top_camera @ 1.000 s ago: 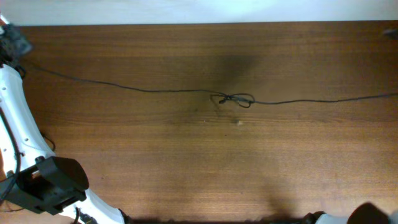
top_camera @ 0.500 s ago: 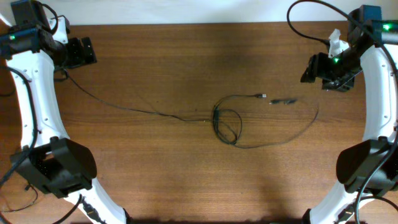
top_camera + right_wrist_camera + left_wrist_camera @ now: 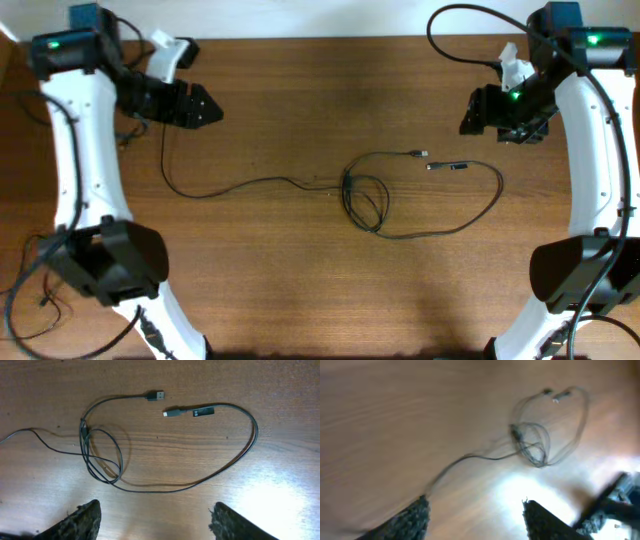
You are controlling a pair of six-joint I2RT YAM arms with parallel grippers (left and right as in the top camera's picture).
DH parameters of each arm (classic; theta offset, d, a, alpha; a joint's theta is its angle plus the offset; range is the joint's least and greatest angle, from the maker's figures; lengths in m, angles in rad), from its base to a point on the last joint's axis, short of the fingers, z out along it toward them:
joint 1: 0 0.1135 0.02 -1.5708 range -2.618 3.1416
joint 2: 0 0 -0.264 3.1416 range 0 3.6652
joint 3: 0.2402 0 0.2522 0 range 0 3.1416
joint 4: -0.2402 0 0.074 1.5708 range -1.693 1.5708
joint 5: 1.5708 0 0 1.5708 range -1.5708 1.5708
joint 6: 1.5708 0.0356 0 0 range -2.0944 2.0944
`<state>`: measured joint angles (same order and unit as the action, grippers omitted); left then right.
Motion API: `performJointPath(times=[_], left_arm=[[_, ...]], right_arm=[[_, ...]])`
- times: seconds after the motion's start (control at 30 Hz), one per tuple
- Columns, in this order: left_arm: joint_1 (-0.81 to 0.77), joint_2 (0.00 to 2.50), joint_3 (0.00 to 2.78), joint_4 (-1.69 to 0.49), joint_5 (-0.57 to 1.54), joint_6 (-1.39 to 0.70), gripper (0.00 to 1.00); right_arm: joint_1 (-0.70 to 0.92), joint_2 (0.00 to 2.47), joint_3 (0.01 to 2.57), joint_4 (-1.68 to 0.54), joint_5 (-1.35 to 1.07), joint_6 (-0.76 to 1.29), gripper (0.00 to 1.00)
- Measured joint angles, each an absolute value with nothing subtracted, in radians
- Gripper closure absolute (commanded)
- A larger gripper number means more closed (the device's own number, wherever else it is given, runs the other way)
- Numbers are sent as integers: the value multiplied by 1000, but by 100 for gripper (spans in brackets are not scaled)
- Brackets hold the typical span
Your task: Untangle cables
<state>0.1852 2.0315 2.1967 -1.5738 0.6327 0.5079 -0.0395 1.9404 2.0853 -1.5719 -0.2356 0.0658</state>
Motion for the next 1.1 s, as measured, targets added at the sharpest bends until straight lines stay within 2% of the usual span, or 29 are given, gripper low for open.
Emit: performJointPath(times=[0.1,0.17,0.23,0.3,0.43,0.47,0.57,0.73,0.9,0.97,1.1], left_arm=[[32,2054,2168,-1574,635,459,48],[-75,2054,2138,-1541,583,374,48],[-201,2055,2056,-1490,455,252,48],[-335,2056,1968,-1443,368,159,54],[-464,2056,1808,-1300,329,103,59],[-485,2056,1782,-1274,327,97,67],[-532,2056,1708,-1164,337,62,75],[-603,2056,1540,-940,247,-86,75],[-603,2056,1430,-791,201,-167,69],[-603,2056,1428,-777,200,-177,73],[-603,2056,1423,-757,196,-187,86]], right_arm=[[-45,1940,2085,-1571,-235,67,21],[-47,1940,2085,-1571,-235,67,17],[-47,1940,2085,-1571,-233,68,16],[-47,1940,2085,-1571,-232,67,15],[-47,1940,2085,-1571,-232,67,13],[-47,1940,2085,-1571,-232,67,12],[-47,1940,2085,-1571,-232,67,12],[-47,1940,2085,-1580,-232,67,12],[-47,1940,2086,-1583,-232,68,12],[-47,1940,2086,-1583,-232,67,12],[-47,1940,2086,-1583,-232,67,11]])
